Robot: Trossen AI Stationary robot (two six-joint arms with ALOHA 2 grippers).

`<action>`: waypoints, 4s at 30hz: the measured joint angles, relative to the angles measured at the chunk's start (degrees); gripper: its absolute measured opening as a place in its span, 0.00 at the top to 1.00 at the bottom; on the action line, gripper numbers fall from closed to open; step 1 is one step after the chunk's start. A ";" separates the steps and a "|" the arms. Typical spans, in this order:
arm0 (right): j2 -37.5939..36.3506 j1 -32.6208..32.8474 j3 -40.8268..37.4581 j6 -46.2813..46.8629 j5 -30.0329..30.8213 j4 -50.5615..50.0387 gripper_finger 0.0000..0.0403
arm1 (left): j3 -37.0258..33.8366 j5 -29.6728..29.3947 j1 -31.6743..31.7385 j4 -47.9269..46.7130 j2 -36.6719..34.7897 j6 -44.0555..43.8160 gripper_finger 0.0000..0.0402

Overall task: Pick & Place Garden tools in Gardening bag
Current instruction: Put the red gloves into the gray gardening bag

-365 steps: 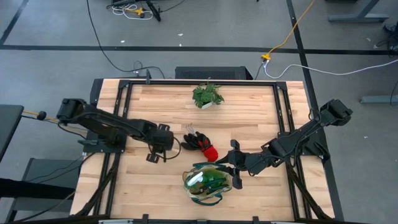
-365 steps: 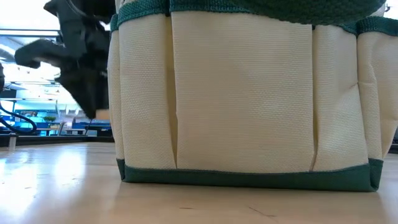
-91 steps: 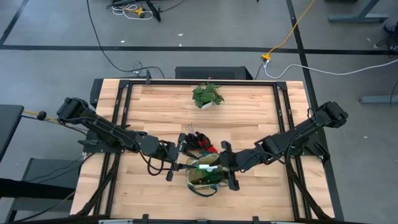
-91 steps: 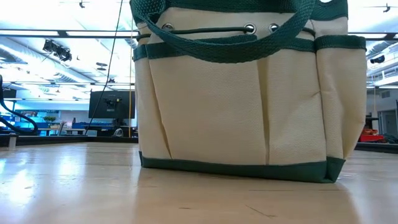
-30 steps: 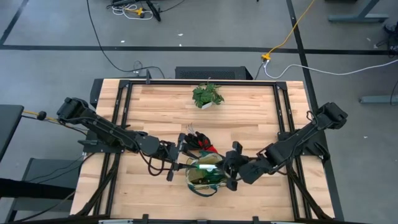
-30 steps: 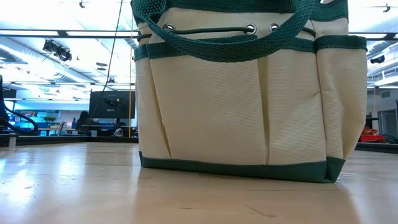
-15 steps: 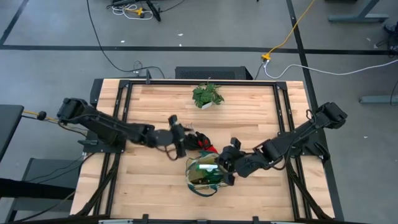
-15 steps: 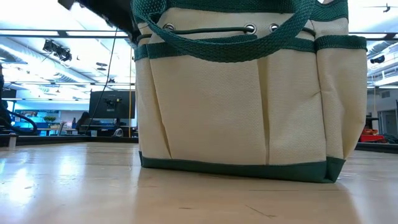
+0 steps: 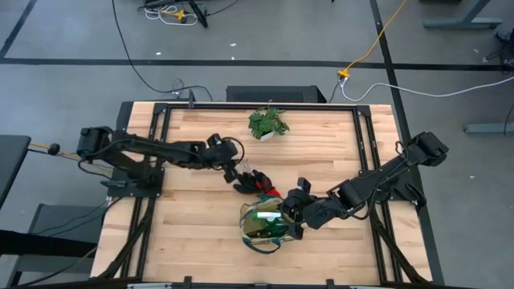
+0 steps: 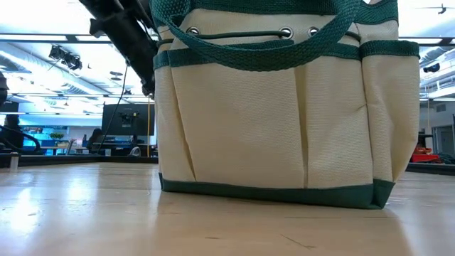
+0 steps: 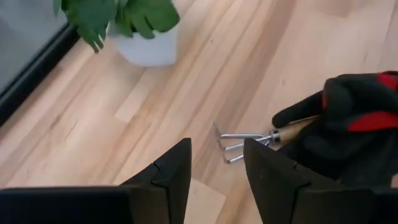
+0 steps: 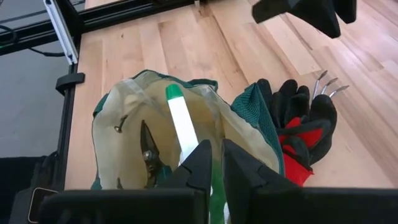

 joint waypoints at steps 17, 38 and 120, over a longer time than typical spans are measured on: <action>0.00 0.00 0.00 -0.42 -0.02 0.86 0.91 | 0.04 6.70 4.51 3.20 13.92 -1.14 0.62; 0.00 0.00 0.00 -0.48 -0.02 1.36 0.91 | 0.02 -3.27 5.26 10.88 17.70 -2.61 0.66; 0.02 0.00 0.00 -1.49 -1.33 2.49 0.91 | -0.11 6.39 -10.50 1.91 12.78 9.52 0.99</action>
